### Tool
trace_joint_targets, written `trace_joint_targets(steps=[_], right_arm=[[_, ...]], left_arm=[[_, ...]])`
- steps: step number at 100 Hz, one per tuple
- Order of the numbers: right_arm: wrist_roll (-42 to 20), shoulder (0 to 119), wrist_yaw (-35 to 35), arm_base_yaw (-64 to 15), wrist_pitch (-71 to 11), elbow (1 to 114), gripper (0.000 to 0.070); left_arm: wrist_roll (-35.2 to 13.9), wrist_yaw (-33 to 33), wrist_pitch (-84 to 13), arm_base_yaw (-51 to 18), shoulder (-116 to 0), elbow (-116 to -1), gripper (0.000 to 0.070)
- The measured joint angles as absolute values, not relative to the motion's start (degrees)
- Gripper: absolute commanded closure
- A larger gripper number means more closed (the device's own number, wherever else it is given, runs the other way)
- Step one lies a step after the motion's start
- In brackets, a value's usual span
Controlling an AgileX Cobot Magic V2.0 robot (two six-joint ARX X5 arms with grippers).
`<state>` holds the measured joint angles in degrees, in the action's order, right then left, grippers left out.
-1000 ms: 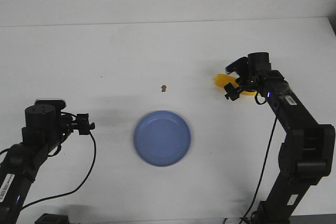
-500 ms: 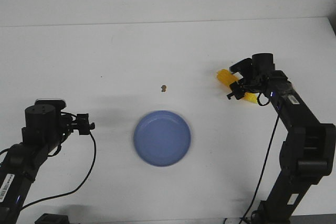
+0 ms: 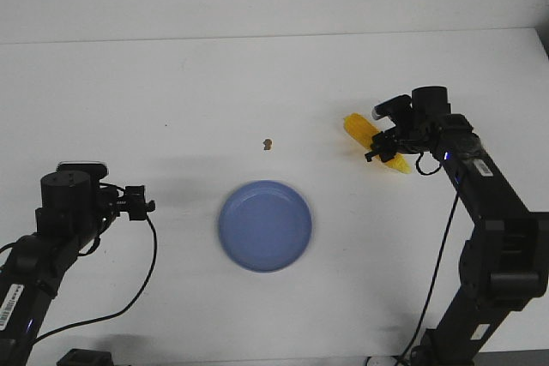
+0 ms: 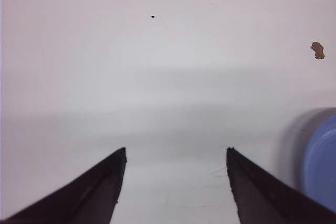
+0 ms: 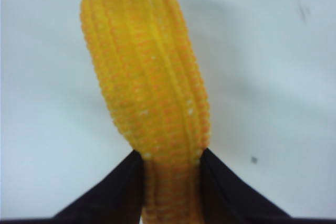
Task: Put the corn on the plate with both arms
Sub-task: 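Lift the corn cob with the right gripper, then carry the corn over the blue plate and lower it onto it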
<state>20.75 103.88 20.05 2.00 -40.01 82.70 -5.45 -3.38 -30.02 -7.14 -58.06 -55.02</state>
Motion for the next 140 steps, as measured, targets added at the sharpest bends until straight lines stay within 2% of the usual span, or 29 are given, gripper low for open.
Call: trace_joint_targets(steps=[19, 35, 62, 78, 107, 113, 122, 140], right_arm=[[18.31, 95.53, 20.93, -4.29, -44.88, 83.33, 0.0621], [16.53, 93.76, 20.95, -12.01, -49.74, 83.42, 0.0621], [14.33, 93.80, 20.69, -25.58, -50.37, 83.42, 0.0621], [13.21, 93.80, 16.14, -31.75, -51.48, 83.26, 0.0620], [10.96, 95.94, 13.41, -36.01, -50.35, 80.38, 0.0613], [10.44, 97.01, 13.26, -36.01, -50.28, 80.14, 0.0584], [9.91, 98.21, 13.26, -36.34, -49.67, 80.07, 0.0469], [9.34, 98.52, 13.23, -36.75, -49.34, 80.03, 0.0395]], left_arm=[[-5.45, -3.38, -30.04, -7.14, -58.06, -55.02, 0.0310], [-5.45, -3.38, -30.09, -7.14, -58.06, -55.02, 0.0310], [-5.45, -3.38, -30.37, -7.14, -58.06, -55.02, 0.0310], [-5.45, -3.38, -30.50, -7.14, -58.06, -55.02, 0.0310], [-5.45, -3.38, -30.50, -7.14, -58.06, -55.02, 0.0310], [-5.45, -3.38, -30.50, -7.14, -58.06, -55.02, 0.0310], [-5.45, -3.38, -30.50, -7.14, -58.06, -55.02, 0.0310], [-5.45, -3.38, -30.50, -7.14, -58.06, -55.02, 0.0310]])
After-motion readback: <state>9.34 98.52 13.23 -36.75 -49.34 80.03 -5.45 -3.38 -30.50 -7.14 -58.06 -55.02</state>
